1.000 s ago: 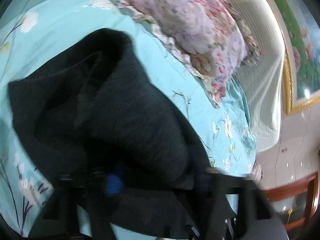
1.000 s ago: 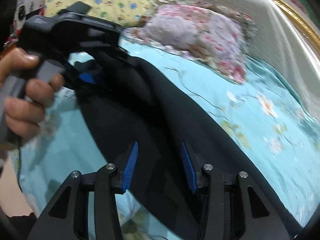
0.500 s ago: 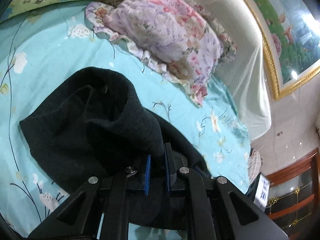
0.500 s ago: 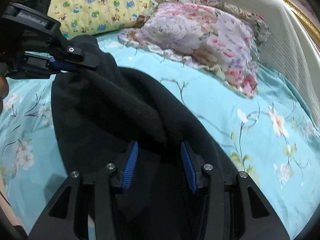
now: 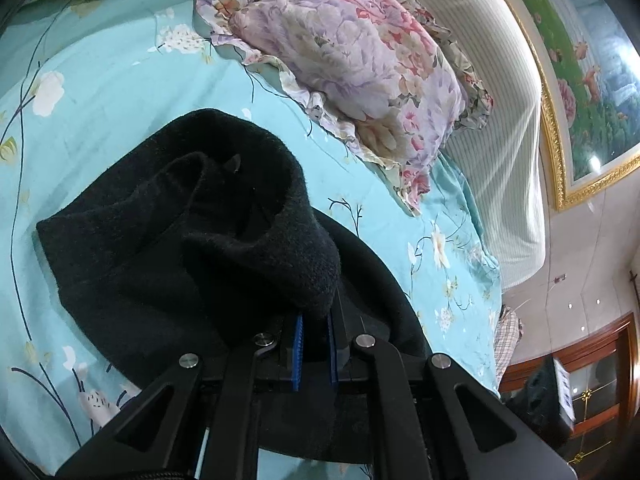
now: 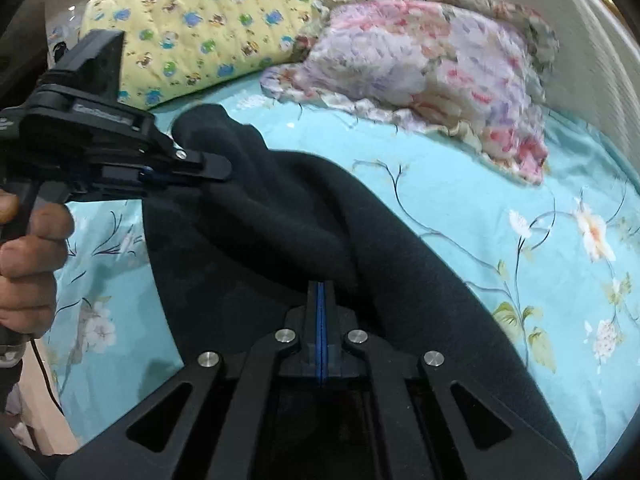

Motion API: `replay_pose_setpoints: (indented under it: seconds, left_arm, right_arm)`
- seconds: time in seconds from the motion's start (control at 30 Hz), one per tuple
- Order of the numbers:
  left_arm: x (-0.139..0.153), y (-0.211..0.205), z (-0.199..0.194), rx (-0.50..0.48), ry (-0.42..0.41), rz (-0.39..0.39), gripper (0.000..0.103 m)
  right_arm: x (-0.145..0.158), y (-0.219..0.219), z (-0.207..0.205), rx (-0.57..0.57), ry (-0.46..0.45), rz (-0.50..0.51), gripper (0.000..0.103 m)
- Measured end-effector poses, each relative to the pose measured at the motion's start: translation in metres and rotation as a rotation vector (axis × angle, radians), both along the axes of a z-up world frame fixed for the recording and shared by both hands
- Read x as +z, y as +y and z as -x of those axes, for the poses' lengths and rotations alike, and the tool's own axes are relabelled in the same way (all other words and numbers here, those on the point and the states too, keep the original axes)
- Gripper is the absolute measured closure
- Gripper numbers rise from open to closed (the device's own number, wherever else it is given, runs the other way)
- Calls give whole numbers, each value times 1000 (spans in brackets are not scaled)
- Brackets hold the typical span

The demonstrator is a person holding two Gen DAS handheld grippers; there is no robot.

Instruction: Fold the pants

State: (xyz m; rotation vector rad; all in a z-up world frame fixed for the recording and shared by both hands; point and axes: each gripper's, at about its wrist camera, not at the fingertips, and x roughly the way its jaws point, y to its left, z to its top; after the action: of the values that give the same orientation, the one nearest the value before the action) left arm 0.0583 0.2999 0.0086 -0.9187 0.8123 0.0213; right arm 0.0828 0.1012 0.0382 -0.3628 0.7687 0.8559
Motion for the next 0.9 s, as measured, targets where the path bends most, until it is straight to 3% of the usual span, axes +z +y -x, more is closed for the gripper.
replay_pose_setpoints:
  seconds: [0.07,0.1,0.13,0.17,0.2,0.37,0.4,0.43,0.47,0.5,0.57,0.67,0.8,0.9]
  left_arm:
    - [1,1,-1,-1,-4,9,95]
    - [1,1,-1,-2,-6,11,95]
    - [2,2,-2,-2,-6,16,95]
    - [2,2,-3,-2,-9,25,95]
    - [2,3,-3,-3,-11,29,95]
    - [-1,4,-5,-5,-2,28,95]
    - [-3,4,-6,-6,0,29,95]
    - [-4,4,-7,-9,1,38,94]
    - [-4,3,-7,-12,-1,40,94]
    - [-3,2,-6,-13,-3,37,94]
    - [3,0,-4,-14,-13,26,96]
    - [21,1,6,-19,-50,25,96]
    - [49,6,32,-39,-118,-13,95]
    - [49,14,49,-32,-113,-45,95]
  right_arm:
    - [5,4,4,16,-58,1,99]
    - [6,10,6,3,-113,50,80]
    - [5,13,7,3,-138,76,43]
    - [4,15,6,10,-153,83,29]
    - [4,17,6,21,-170,79,23]
    - [-9,33,-6,56,-206,129,30]
    - [-11,34,-8,56,-197,132,49]
    - [-13,34,-15,55,-162,138,61]
    - [-13,33,-24,52,-108,125,82]
    - [-10,30,-26,50,-77,102,93]
    - [1,26,-22,70,-57,82,98]
    - [24,27,-2,112,-59,75,98]
    - [68,32,28,171,39,29,98]
    - [77,45,42,182,72,25,98]
